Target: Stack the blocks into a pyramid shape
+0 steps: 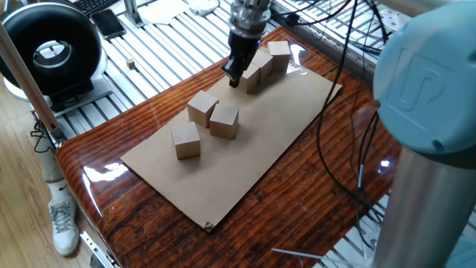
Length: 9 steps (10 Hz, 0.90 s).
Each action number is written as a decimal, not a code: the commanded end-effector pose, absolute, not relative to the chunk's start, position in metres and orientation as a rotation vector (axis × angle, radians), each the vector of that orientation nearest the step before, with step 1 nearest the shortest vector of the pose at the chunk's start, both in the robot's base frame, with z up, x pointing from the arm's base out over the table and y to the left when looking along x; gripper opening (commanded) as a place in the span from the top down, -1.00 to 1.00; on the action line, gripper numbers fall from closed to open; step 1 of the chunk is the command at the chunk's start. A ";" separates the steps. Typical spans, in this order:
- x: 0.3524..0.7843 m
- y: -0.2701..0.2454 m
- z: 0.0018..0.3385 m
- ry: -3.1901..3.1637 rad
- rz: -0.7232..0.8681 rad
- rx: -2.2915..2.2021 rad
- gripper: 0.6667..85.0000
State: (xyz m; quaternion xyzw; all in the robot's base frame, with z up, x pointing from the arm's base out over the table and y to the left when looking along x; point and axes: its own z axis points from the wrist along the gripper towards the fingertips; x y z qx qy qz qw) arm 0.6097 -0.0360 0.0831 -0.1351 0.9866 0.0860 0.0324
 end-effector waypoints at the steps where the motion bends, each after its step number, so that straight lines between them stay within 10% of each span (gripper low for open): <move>1: 0.596 -0.067 0.103 3.024 0.132 -0.588 0.82; 6: 0.591 -0.150 0.102 2.975 -0.254 -0.961 0.89; 9: 0.586 -0.169 0.101 2.943 -0.194 -0.956 0.95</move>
